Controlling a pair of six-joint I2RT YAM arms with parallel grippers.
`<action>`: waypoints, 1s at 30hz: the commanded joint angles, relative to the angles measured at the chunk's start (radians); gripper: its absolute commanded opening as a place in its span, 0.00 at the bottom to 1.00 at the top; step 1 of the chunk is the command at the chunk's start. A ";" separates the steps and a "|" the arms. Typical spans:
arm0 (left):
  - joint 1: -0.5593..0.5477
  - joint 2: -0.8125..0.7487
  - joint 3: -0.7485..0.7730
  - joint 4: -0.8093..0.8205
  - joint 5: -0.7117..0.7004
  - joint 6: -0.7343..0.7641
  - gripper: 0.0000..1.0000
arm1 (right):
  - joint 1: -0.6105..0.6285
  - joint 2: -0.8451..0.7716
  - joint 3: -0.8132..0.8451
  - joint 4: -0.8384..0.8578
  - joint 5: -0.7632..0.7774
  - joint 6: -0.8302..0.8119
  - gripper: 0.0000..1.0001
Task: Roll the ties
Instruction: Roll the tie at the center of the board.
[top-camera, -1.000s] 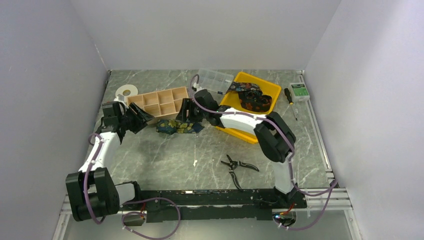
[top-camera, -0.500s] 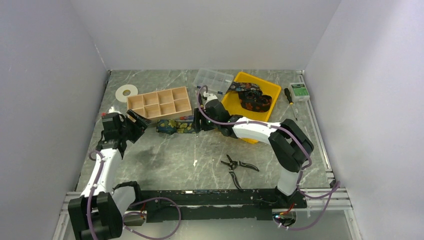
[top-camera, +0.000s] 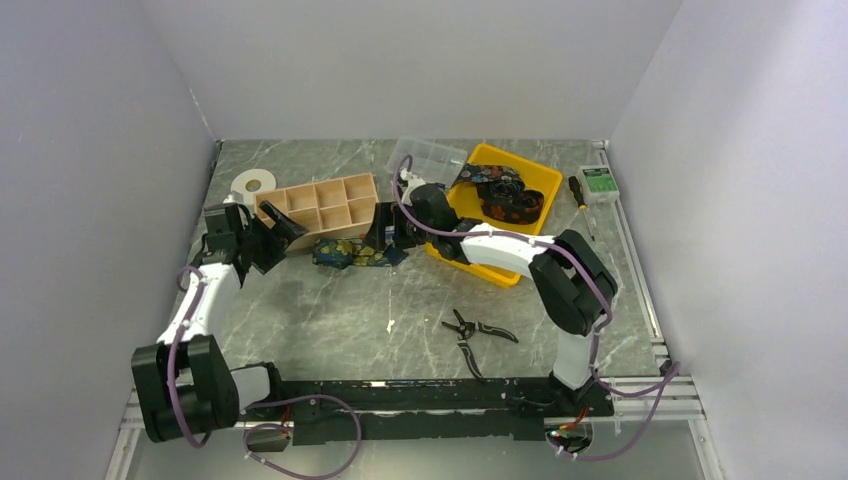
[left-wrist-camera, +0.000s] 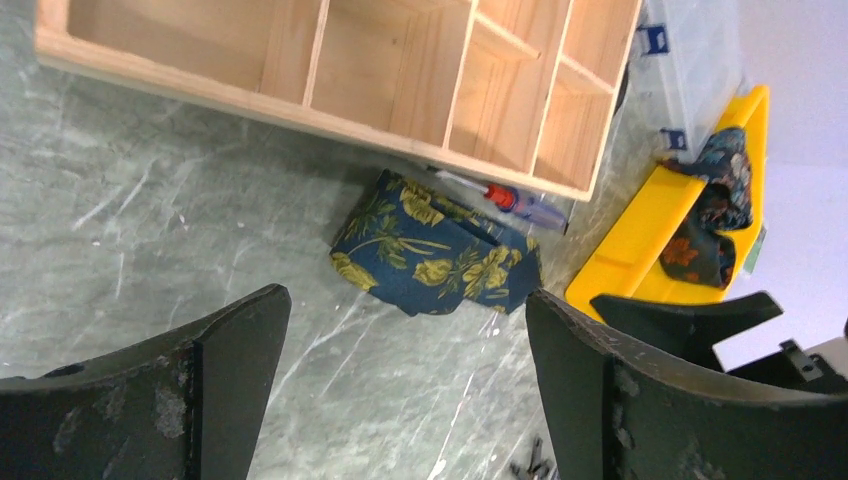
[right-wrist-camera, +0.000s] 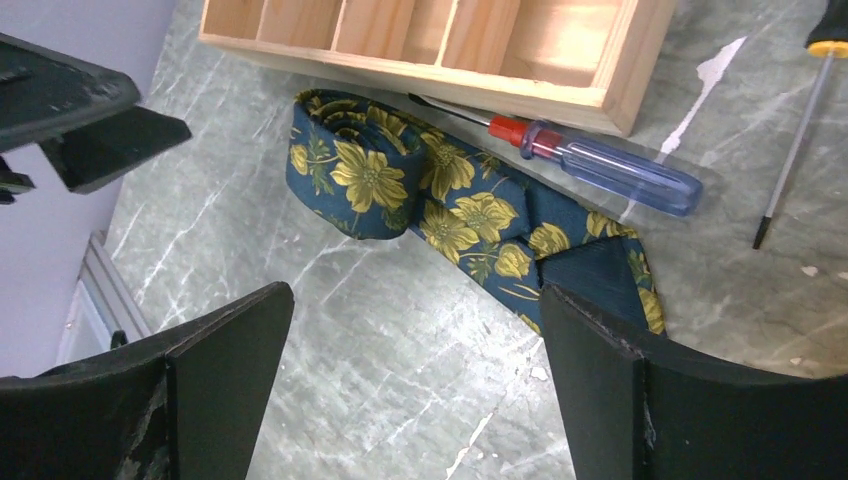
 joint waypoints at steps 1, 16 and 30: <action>0.007 0.035 0.045 -0.109 0.096 0.096 0.94 | -0.006 0.016 0.054 0.046 -0.067 0.017 1.00; 0.012 -0.176 -0.112 0.238 0.015 0.109 0.92 | 0.025 0.055 0.117 0.030 -0.015 -0.040 0.96; 0.001 0.094 -0.005 0.080 0.206 0.254 0.81 | 0.072 0.252 0.272 0.022 -0.059 0.058 0.86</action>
